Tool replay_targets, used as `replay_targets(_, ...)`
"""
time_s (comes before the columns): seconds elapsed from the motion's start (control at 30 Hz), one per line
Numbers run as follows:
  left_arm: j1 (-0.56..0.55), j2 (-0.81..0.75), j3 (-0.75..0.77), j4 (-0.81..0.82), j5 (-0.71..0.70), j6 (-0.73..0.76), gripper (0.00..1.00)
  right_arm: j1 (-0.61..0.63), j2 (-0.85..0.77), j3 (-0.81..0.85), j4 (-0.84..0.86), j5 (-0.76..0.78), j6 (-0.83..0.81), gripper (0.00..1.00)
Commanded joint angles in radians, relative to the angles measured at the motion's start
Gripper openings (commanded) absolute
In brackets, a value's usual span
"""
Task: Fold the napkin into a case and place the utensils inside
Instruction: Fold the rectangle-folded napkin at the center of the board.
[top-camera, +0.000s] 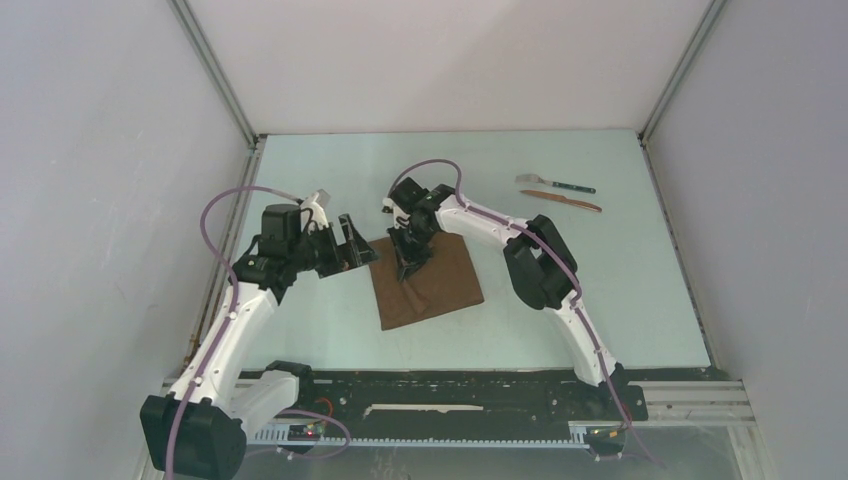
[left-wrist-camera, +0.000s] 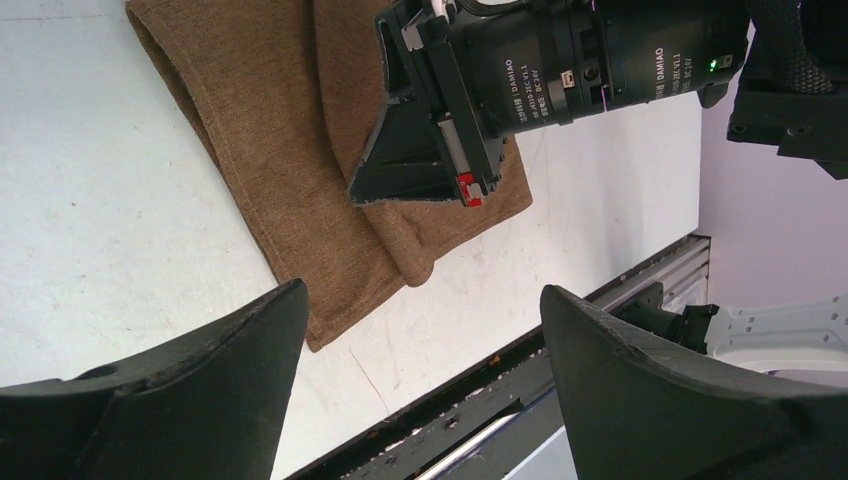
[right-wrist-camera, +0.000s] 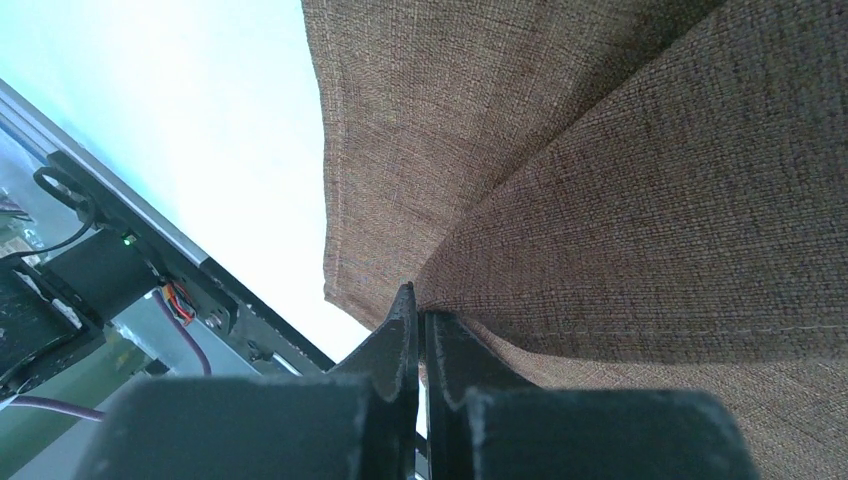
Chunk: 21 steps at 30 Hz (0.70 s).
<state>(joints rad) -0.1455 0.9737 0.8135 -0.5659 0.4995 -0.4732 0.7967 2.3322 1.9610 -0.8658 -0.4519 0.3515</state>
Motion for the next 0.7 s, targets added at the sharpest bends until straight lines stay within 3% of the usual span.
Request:
replay_targets(0.0, 0.004, -0.016, -0.007, 0.018, 0.000, -0.011, 0.93, 0.013, 0.012, 0.047, 0.028, -0.026, 0.026, 0.00)
replay_targets(0.67, 0.004, -0.023, -0.010, 0.018, 0.004, -0.016, 0.93, 0.009, 0.056, 0.085, 0.031, -0.042, 0.034, 0.00)
